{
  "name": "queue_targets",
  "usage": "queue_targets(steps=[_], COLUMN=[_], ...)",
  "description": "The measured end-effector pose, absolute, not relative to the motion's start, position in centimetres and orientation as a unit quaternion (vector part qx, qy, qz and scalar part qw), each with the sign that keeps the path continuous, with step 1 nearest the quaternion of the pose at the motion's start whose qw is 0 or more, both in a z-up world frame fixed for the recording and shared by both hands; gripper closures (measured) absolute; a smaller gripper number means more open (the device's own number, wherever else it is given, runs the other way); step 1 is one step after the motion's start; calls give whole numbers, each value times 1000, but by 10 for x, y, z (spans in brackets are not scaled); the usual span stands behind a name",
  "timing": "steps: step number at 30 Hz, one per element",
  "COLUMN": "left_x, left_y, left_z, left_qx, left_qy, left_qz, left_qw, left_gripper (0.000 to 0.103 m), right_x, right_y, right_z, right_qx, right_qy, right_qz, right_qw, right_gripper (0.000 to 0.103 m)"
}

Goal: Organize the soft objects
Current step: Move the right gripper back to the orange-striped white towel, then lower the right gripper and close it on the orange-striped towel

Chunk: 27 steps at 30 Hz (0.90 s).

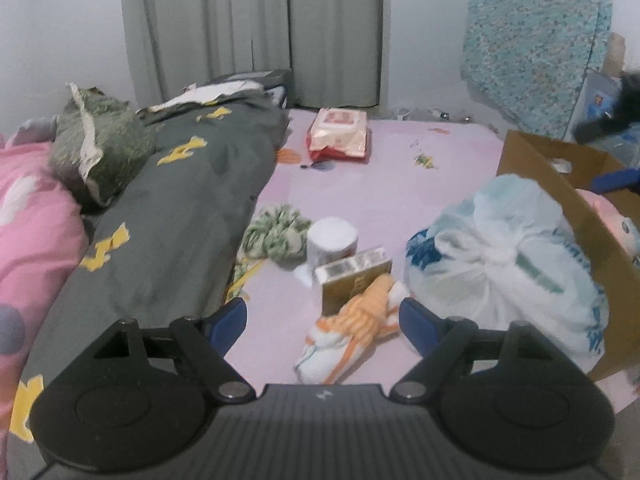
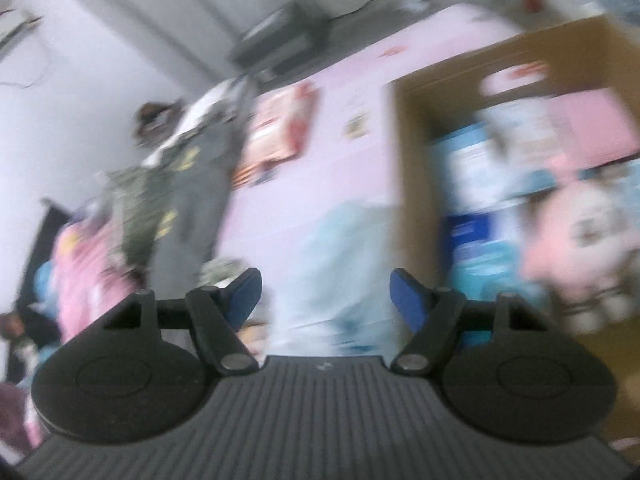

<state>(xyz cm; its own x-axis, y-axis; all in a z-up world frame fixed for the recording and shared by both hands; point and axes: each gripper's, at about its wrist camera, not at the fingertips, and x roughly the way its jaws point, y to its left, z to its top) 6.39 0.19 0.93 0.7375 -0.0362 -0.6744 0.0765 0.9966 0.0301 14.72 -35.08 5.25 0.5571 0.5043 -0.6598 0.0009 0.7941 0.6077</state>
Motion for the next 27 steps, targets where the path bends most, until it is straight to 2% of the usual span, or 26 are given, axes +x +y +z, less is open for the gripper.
queue_targets(steps=[13, 27], left_x=[59, 59], left_y=[0, -3], left_z=[-12, -40], left_qx=[43, 50], left_qy=[348, 374], left_qz=[-34, -59], left_qw=[936, 924], left_gripper=[19, 20], right_x=[177, 201], right_y=[-228, -178], right_z=[20, -9], right_qx=[257, 226], right_qy=[499, 563], right_qz=[250, 273], right_qw=[789, 747], right_gripper=[32, 32])
